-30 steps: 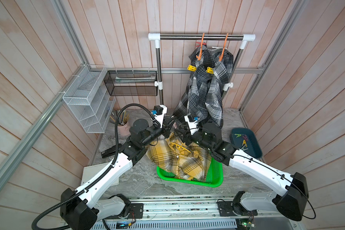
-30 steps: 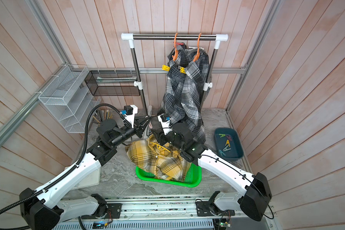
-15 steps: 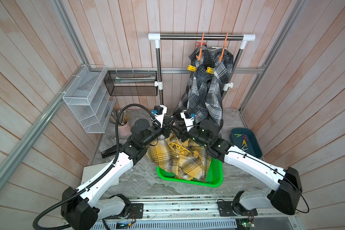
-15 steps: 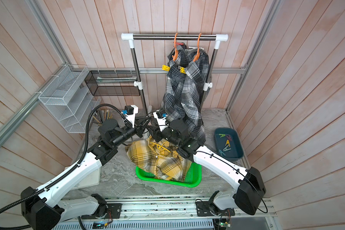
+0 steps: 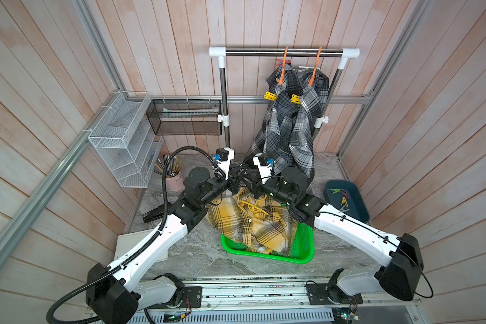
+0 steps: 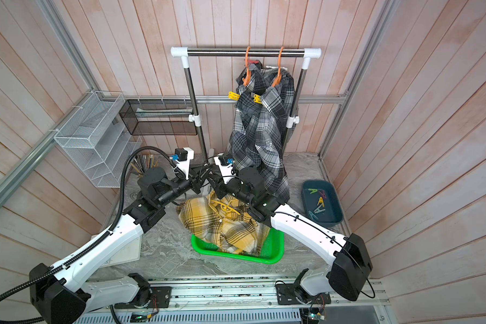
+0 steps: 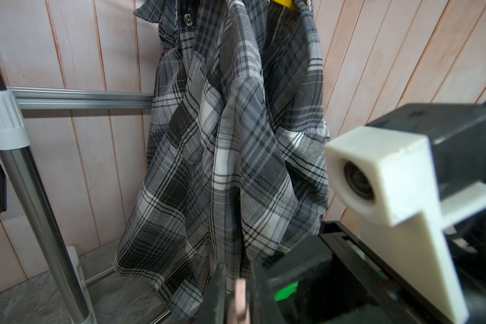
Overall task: Remove the clothespins securing long-sleeve shirts to the hanger
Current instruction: Place the clamp in the storage box.
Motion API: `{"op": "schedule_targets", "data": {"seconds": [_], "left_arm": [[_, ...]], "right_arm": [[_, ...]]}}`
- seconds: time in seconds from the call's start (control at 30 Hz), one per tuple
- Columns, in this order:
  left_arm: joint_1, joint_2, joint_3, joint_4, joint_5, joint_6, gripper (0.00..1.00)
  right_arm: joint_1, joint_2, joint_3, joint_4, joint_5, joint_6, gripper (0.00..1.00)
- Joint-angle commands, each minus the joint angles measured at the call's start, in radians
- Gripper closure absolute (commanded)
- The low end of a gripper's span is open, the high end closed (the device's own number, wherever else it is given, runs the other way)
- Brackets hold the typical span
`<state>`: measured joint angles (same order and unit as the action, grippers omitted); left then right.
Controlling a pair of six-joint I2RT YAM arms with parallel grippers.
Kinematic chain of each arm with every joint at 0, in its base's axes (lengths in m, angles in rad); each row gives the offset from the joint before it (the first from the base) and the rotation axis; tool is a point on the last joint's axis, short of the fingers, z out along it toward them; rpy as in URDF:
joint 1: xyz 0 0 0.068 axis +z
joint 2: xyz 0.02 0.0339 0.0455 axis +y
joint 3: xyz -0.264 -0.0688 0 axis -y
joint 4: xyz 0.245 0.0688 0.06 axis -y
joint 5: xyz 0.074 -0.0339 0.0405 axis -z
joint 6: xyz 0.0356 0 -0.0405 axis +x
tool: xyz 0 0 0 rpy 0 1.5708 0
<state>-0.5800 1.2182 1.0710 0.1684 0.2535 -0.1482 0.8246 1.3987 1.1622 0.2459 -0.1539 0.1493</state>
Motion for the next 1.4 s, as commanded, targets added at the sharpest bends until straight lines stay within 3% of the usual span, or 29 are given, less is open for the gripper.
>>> {"op": "schedule_targets", "data": {"seconds": [0.0,0.07,0.1,0.3,0.6,0.67,0.77,0.83,0.93,1.03,1.13,1.37], "left_arm": [[0.005,0.004,-0.008,-0.004,0.03,-0.017,1.0],[0.007,0.003,-0.008,-0.004,0.03,-0.016,1.0],[0.009,0.004,-0.009,-0.004,0.027,-0.016,0.95],[0.033,-0.018,-0.015,0.003,0.007,-0.003,0.43],[0.142,-0.071,-0.01,-0.027,0.004,0.032,0.22],[0.161,-0.087,-0.025,-0.015,0.004,0.039,0.1],[0.205,-0.095,-0.034,-0.009,0.018,0.011,0.02],[0.247,-0.095,-0.037,-0.009,0.063,-0.023,0.0],[0.331,-0.092,-0.039,-0.005,0.219,-0.08,0.0],[0.408,-0.098,-0.069,0.047,0.31,-0.172,0.0],[0.465,-0.111,-0.114,0.127,0.352,-0.241,0.0],[0.5,-0.118,-0.133,0.114,0.336,-0.213,0.0]], "right_arm": [[0.0,0.011,0.028,0.02,0.022,-0.007,0.84],[0.001,0.008,0.025,0.015,0.02,-0.008,0.92],[0.0,0.006,0.021,0.013,0.02,-0.009,0.95],[0.001,-0.025,-0.008,-0.01,0.043,-0.006,1.0],[0.0,-0.202,-0.159,-0.158,0.157,0.089,1.0],[0.0,-0.261,-0.208,-0.228,0.204,0.136,1.0],[0.0,-0.349,-0.28,-0.348,0.277,0.213,1.0],[0.0,-0.389,-0.314,-0.434,0.315,0.255,1.0],[-0.012,-0.43,-0.35,-0.565,0.377,0.347,1.0],[-0.092,-0.47,-0.387,-0.661,0.346,0.442,1.0],[-0.217,-0.524,-0.42,-0.725,0.31,0.496,1.0],[-0.636,-0.558,-0.416,-0.798,0.129,0.44,1.0]]}}
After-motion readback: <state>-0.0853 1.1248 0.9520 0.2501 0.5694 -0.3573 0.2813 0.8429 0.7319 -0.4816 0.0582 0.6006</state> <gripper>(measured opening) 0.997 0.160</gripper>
